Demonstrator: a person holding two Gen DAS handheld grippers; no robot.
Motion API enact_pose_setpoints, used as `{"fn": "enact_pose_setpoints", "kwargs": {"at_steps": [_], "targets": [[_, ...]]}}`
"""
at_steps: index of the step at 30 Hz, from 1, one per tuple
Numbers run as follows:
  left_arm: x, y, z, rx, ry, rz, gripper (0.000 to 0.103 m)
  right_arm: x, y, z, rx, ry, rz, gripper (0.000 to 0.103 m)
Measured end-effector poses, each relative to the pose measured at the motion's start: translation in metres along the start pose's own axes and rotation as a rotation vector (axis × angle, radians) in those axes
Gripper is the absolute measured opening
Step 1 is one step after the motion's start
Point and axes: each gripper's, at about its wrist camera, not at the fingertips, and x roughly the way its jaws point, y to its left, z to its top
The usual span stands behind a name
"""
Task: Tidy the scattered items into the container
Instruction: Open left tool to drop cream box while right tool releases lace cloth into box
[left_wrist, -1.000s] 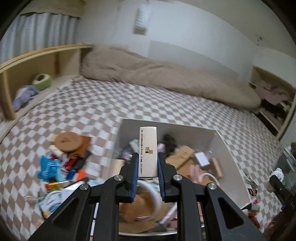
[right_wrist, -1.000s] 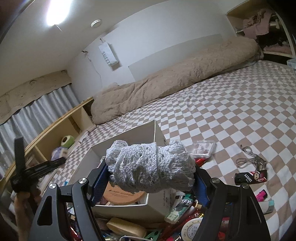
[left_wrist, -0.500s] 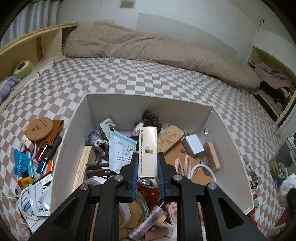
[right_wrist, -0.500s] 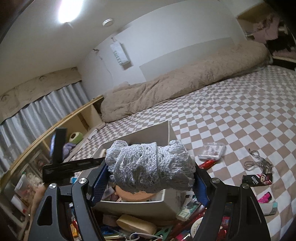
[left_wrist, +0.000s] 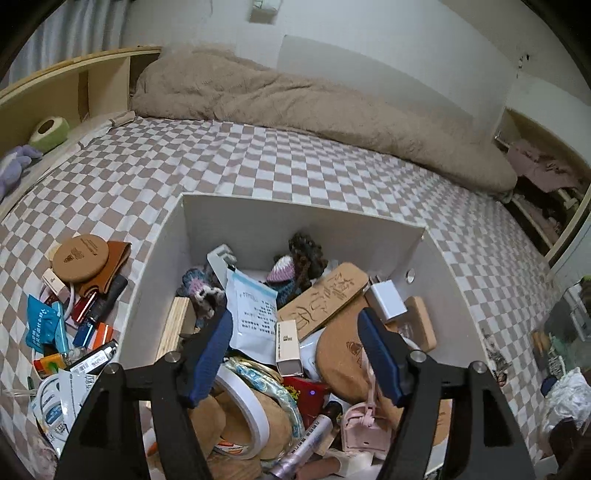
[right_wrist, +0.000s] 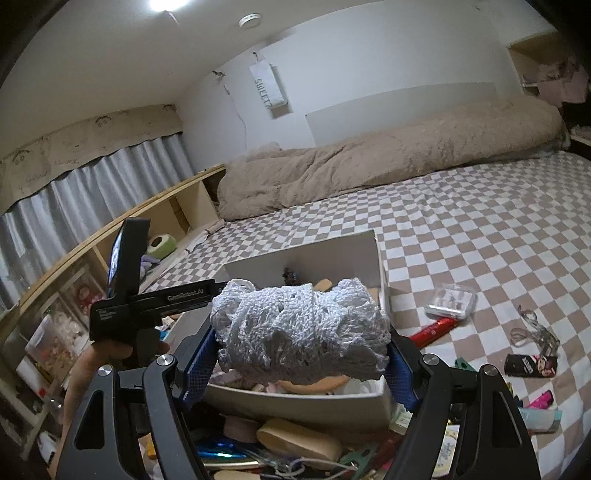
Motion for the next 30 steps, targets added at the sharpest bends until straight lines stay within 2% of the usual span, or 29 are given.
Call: {"fn": "enact_pose_setpoints", "kwargs": {"at_steps": [1, 9, 11, 13, 18, 22, 24, 30], "targets": [[-0.003, 0.002, 0.001, 0.001, -0.010, 0.003, 0.078, 0.002, 0.003, 0.002, -0.004, 0.003, -0.003, 0.079], [-0.037, 0.026, 0.013, -0.024, -0.116, 0.067, 0.079, 0.034, 0.022, 0.023, 0.010, 0.078, -0.020, 0.079], [-0.045, 0.033, 0.017, -0.034, -0.140, 0.084, 0.082, 0.041, 0.024, 0.028, 0.019, 0.097, -0.024, 0.079], [-0.051, 0.041, 0.019, -0.044, -0.157, 0.087, 0.086, 0.049, 0.027, 0.035, 0.023, 0.118, -0.026, 0.079], [-0.065, 0.052, 0.023, -0.057, -0.197, 0.101, 0.087, 0.071, 0.038, 0.048, 0.028, 0.191, -0.024, 0.079], [-0.073, 0.062, 0.024, -0.076, -0.206, 0.082, 0.088, 0.094, 0.043, 0.061, 0.052, 0.255, -0.022, 0.079], [-0.076, 0.067, 0.024, -0.086, -0.210, 0.074, 0.092, 0.103, 0.046, 0.068, 0.061, 0.282, -0.037, 0.079], [-0.089, 0.088, 0.025, -0.139, -0.238, 0.063, 0.094, 0.126, 0.060, 0.083, 0.032, 0.323, -0.081, 0.079]]}}
